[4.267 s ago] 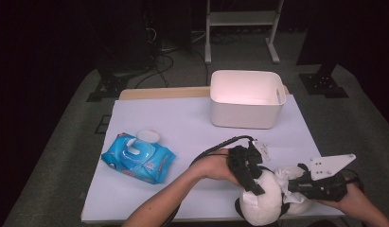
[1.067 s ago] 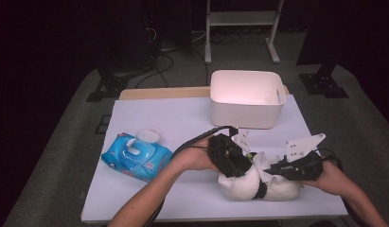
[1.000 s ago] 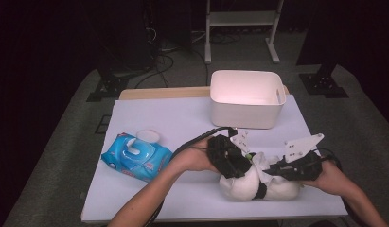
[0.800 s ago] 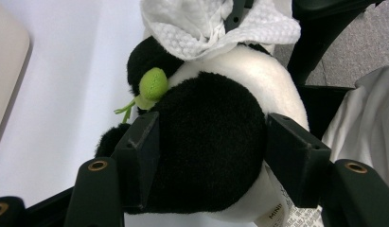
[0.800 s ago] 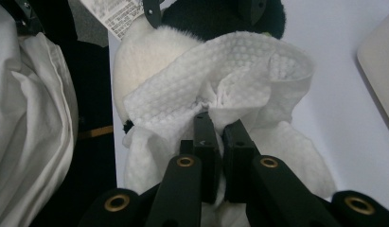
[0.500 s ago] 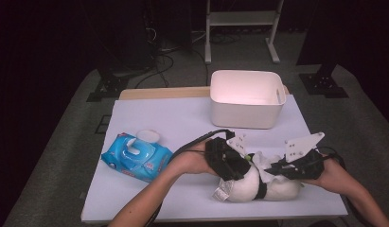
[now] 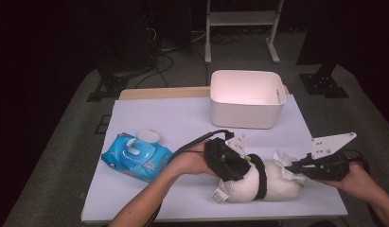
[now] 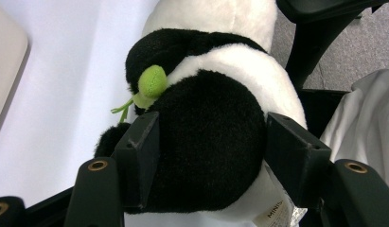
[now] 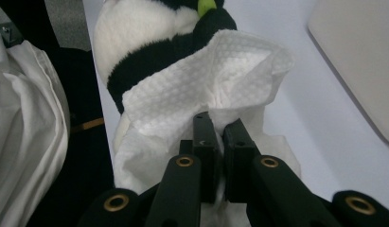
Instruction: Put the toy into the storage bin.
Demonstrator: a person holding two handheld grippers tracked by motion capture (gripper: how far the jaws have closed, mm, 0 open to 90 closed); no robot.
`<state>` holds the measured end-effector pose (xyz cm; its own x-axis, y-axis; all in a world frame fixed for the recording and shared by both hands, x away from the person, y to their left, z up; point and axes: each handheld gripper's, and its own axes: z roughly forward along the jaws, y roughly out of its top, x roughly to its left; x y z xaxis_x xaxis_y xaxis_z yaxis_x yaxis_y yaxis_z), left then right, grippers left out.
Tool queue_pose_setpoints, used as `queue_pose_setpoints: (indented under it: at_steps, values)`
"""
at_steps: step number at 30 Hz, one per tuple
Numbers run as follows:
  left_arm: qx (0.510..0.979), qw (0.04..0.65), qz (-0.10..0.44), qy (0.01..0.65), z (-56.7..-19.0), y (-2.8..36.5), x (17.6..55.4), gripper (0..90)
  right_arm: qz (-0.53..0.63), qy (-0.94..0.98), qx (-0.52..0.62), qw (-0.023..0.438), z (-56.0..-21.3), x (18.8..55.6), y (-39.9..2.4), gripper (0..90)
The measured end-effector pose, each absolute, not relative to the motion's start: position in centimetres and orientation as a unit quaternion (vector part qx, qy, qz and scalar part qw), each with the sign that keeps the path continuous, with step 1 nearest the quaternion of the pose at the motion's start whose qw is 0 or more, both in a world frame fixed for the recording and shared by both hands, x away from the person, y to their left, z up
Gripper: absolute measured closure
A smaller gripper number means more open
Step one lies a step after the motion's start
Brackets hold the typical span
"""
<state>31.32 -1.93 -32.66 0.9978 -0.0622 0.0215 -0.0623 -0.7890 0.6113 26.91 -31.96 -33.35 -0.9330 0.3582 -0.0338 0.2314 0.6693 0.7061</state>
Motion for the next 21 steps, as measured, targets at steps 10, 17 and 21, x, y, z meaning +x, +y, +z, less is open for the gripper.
queue_pose_setpoints:
  at_steps: [10, 17, 21]
  values:
    - [0.948, 0.316, 0.002, -0.036, -32.6, -2.2, 31.2, 37.4, 0.376, 0.909, 0.160, 0.081, -33.5, 27.1, -31.8, 85.1]
    - [0.950, 0.311, 0.007, -0.040, -32.5, -2.4, 31.0, 37.2, 0.372, 0.913, 0.145, 0.080, -33.1, 27.7, -30.3, 85.1]
    - [0.951, 0.307, 0.007, -0.041, -32.4, -2.7, 30.9, 37.0, 0.371, 0.917, 0.127, 0.076, -33.1, 28.2, -28.7, 85.0]
